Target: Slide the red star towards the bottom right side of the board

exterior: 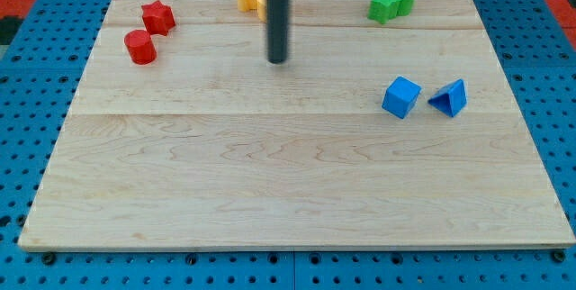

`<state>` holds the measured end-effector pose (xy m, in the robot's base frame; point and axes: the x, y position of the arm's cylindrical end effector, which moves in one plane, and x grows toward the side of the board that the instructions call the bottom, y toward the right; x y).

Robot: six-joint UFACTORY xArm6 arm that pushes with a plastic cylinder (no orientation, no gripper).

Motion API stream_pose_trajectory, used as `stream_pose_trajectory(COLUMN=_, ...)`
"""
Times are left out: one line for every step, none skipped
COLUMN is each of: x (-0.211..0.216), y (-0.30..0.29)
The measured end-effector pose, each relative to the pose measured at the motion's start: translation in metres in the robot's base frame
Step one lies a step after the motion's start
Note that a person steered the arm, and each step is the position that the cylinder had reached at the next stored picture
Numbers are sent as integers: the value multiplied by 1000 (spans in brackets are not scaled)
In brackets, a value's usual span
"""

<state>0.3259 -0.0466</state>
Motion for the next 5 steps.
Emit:
stream_pose_trajectory(x=-42, y=-45)
stream_pose_trajectory(x=-82, y=-98)
stream_pose_trajectory(x=-114, y=-141)
stream_pose_trajectory(x=-88, y=-184)
stream_pose_trajectory(x=-63, y=-167)
